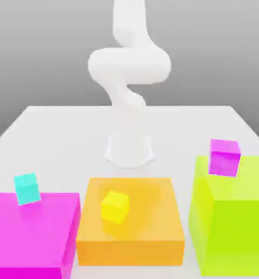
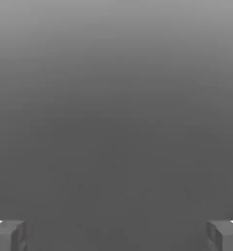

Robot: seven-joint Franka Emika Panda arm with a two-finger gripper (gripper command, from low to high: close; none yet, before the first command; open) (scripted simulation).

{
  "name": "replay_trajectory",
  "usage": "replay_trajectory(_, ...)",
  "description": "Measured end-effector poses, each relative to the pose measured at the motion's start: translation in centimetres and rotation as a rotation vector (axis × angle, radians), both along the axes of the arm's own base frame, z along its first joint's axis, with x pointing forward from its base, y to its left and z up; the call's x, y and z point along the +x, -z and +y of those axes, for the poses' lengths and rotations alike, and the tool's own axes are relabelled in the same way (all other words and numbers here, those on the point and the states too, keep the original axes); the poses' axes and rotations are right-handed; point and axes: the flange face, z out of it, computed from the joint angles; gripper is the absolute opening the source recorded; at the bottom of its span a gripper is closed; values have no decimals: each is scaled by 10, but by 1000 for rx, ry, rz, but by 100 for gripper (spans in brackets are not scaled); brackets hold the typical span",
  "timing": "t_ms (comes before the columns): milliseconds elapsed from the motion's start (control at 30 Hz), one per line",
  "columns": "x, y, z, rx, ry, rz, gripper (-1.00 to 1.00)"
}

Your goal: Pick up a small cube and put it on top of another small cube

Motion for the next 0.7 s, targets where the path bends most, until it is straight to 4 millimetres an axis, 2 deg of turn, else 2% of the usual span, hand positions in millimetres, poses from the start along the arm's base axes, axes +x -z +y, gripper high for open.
replay_trajectory(200, 48, 71, 77, 220, -36, 146, 0)
replay_trajectory(367, 64, 143, 151, 356, -22, 305, 0)
replay_trajectory(533, 53, 228, 226, 419, 40, 480, 0)
replay_trajectory(700, 16, 316, 288, 421, 138, 638, 0)
